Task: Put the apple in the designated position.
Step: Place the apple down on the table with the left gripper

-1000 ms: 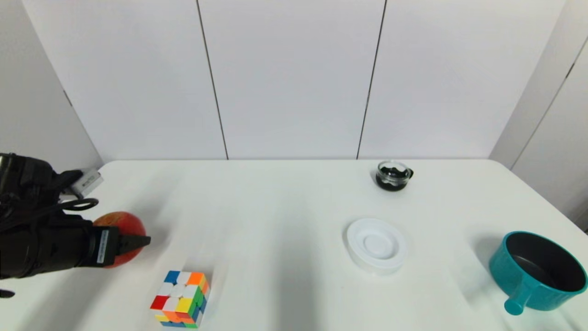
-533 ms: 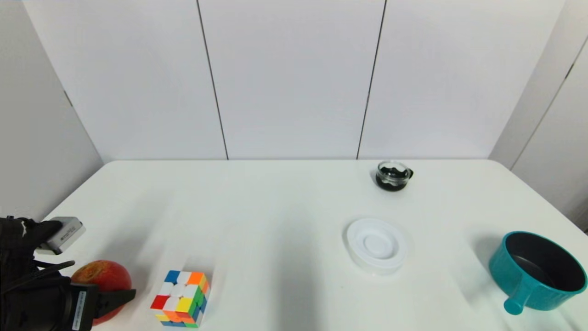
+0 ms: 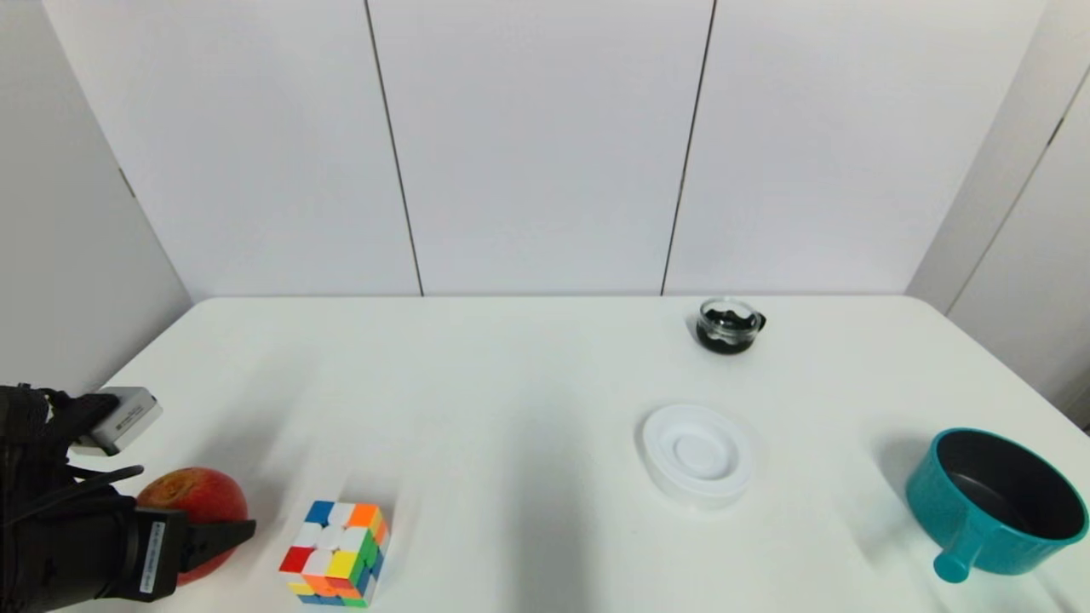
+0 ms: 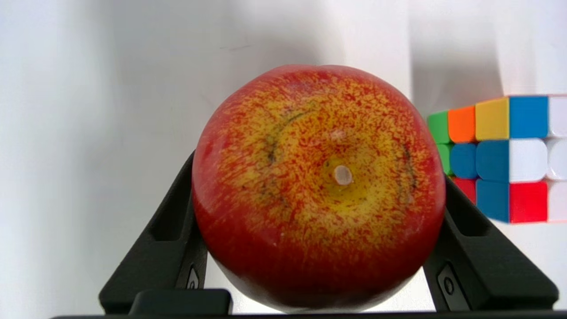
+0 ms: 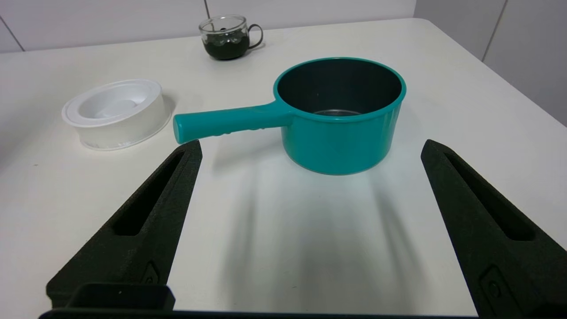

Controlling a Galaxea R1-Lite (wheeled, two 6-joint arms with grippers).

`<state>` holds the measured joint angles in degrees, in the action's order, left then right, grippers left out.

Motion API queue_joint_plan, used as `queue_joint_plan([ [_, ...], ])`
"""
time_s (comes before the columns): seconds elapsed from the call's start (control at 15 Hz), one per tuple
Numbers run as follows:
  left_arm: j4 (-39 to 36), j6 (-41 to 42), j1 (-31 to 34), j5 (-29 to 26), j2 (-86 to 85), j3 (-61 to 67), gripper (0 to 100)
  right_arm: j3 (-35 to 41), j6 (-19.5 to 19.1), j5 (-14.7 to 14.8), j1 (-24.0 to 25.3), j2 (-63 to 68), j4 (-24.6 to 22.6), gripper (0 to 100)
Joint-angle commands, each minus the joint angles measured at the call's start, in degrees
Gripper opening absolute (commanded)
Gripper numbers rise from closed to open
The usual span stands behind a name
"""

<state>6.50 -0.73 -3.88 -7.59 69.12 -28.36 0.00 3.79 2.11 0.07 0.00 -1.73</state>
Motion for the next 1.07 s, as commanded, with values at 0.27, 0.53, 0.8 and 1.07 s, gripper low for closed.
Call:
queue_joint_plan([
  [0.27, 0.1, -0.1, -0.1, 0.0, 1.6, -0.1, 100, 0.7, 0.0, 0.0, 0.0, 0.0, 0.0, 100],
  [0.53, 0.1, 0.0, -0.1, 0.0, 1.5, -0.7, 100, 0.6, 0.0, 0.0, 0.0, 0.0, 0.0, 100],
  [0.8, 0.0, 0.1, -0.1, -0.1, -6.1, 0.1, 100, 0.7, 0.0, 0.0, 0.0, 0.0, 0.0, 100],
  [1.07, -11.3, 3.6, 0.2, -0.1, -26.6, 12.4, 100, 0.7, 0.0, 0.0, 0.0, 0.0, 0.0, 100],
])
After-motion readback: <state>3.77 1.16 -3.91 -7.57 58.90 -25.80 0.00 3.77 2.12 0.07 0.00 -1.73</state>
